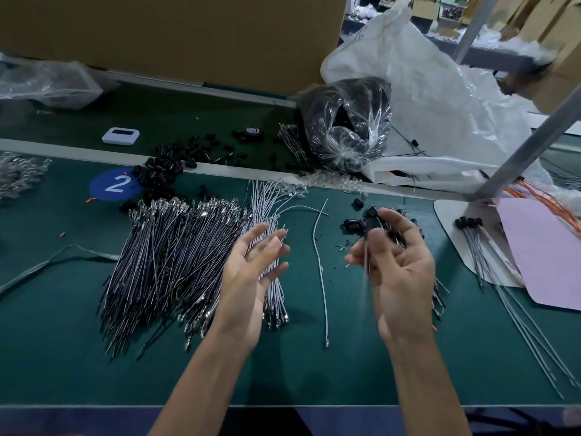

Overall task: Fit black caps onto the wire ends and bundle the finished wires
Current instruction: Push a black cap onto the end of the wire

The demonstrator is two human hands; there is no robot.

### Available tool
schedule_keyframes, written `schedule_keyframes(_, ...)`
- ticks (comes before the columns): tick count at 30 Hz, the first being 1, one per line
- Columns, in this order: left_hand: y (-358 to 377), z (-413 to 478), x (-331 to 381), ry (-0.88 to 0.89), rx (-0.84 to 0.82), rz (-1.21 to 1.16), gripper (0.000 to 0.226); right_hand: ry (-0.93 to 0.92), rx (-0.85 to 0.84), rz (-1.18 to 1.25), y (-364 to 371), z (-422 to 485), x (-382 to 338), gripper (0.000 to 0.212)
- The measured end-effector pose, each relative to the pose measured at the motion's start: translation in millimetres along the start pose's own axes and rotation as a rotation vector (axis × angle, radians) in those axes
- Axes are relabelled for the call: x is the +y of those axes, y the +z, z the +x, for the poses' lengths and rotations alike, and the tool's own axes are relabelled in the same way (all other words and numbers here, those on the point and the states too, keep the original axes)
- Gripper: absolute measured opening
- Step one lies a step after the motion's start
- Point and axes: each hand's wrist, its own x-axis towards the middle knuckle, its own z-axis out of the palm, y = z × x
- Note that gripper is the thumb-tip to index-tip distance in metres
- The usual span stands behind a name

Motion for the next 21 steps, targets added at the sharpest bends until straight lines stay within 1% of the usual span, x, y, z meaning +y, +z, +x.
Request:
schedule_keyframes(1,1,0,3,0.035,-0.037,0.059,0.048,-0.015,-0.046,-0.117,1,-1,0,0.042)
schedule_keyframes(3,6,-2,9,0.078,-0.137,0.171,0.037,-0.026,-0.15,-0.291,5,-5,2,0.047)
schedule_keyframes(6,13,-5,12,0.115,-0.266,0.275,0.03,-0.025,-0.208,-0.441,10,-9,7,0.051)
schedule_keyframes(9,18,-7,10,0.122,-0.284,0.302,0.027,-0.081,-0.242,-0.596,11,-10,8,0.05)
schedule_keyframes(13,20,-7,11,0.167,-0.24,0.222,0.021,-0.091,-0.272,-0.636,9,-11,6,0.053)
schedule_keyframes(15,21,-7,12,0.189,-0.216,0.167,0.018,-0.077,-0.284,-0.674,8,-11,4,0.045)
schedule_keyframes(18,21,-8,12,0.227,-0.2,0.141,0.017,-0.085,-0.319,-0.751,7,-12,5,0.017)
schedule_keyframes(19,21,-8,12,0.238,-0.194,0.137,0.017,-0.093,-0.323,-0.766,7,-12,6,0.013)
schedule_keyframes(21,22,-9,11,0.249,-0.179,0.134,0.017,-0.1,-0.311,-0.758,9,-14,7,0.016)
